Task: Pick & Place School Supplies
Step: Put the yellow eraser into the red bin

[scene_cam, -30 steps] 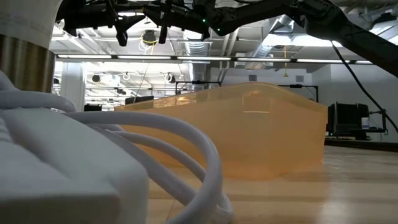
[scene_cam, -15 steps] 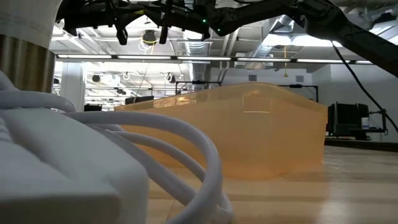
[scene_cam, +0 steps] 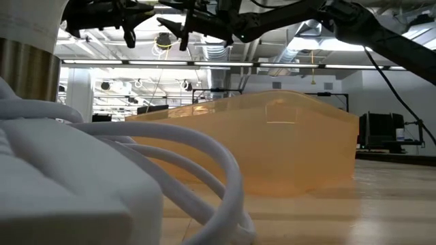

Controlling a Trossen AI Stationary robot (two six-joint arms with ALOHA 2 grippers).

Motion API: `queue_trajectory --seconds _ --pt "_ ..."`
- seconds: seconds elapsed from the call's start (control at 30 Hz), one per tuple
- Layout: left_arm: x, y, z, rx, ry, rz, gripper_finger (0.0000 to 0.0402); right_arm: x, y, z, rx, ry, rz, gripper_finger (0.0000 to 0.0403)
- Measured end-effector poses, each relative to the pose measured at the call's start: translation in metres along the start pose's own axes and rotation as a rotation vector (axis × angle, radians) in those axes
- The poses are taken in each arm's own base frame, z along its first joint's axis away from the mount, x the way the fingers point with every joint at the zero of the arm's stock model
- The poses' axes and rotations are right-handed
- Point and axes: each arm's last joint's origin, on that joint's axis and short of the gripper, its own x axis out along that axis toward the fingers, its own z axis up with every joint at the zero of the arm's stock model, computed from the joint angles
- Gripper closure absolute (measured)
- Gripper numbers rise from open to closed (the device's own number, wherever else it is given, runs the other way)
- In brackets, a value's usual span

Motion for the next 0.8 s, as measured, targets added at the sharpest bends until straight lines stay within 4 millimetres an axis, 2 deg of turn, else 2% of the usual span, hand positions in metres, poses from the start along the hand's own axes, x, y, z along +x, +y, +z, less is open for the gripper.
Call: queue_trajectory --seconds 0.1,0.23,0.43,0.53,0.8 --pt "-0.008 0.000 0.003 -0.002 0.020 -0.012 0.0376 -0.008 -0.007 0.007 0.008 -0.017 -0.016 0.0173" --pt "-0.021 0.004 0.005 -0.034 0.106 -0.063 0.0376 -0.021 -0.015 0.019 0.026 -0.028 0.000 0.0183" --pt "-0.028 0.009 -0.007 -0.140 0.190 -0.080 0.0376 -0.039 -0.024 0.032 0.045 -0.016 0.028 0.0210" --pt "-0.025 0.007 -0.018 -0.168 0.204 -0.094 0.0376 -0.046 -0.025 0.039 0.050 -0.007 0.070 0.0222" --pt "-0.005 -0.007 -0.066 -0.260 0.195 -0.049 0.0376 -0.064 -0.028 0.052 0.065 0.045 0.160 0.0245"
